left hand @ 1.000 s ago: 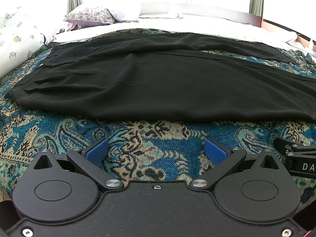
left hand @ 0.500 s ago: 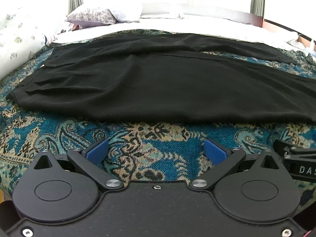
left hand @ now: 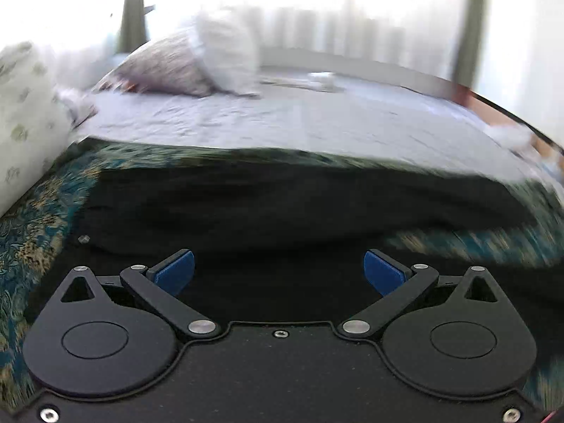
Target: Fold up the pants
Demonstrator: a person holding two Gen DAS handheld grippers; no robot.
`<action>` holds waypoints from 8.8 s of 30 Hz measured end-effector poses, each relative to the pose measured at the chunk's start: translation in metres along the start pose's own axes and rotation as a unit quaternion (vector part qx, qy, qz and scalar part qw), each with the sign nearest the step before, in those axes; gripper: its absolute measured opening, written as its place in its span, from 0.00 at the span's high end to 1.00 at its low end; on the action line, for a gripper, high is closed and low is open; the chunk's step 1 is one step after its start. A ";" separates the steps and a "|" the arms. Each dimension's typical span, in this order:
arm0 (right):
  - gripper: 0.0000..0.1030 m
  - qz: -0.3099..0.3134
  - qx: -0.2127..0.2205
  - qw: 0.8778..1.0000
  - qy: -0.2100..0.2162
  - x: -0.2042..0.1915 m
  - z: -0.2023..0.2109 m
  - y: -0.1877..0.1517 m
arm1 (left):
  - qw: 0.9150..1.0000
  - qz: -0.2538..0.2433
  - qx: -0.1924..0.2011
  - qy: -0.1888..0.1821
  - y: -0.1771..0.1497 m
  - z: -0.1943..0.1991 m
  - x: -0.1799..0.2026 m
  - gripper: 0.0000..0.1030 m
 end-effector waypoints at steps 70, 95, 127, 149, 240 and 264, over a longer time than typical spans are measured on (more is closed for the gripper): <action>0.80 -0.169 -0.094 0.972 -0.133 0.135 -0.178 0.012 | 0.986 0.144 0.004 0.084 0.085 -0.167 -0.117 0.08; 0.93 -0.123 -0.087 0.974 -0.170 0.088 -0.297 0.033 | 0.969 0.163 -0.025 0.185 0.100 -0.302 -0.126 0.99; 0.97 -0.188 -0.049 0.969 -0.156 0.152 -0.205 0.024 | 0.961 0.191 -0.001 0.199 0.096 -0.244 -0.128 0.97; 0.60 -0.283 -0.099 0.950 -0.085 0.217 -0.173 -0.035 | 0.980 0.143 0.029 0.133 0.048 -0.100 -0.113 0.97; 0.32 0.004 0.050 0.968 -0.245 0.200 -0.010 -0.129 | 0.974 0.111 0.047 0.191 -0.083 0.035 -0.143 0.30; 0.31 -0.070 0.029 0.982 -0.175 0.187 -0.018 -0.147 | 0.986 0.010 0.023 0.163 -0.061 0.002 -0.066 0.44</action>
Point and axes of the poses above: each gripper's, at about its wrist camera, not at the fingertips, and z roughly against the way its jaws point, x to its right, y to its top, the point moved 7 cm from there along -z, roughly the way its jaws point, and after that the axes turned 5 degrees about -y, right-handed, at the moved point
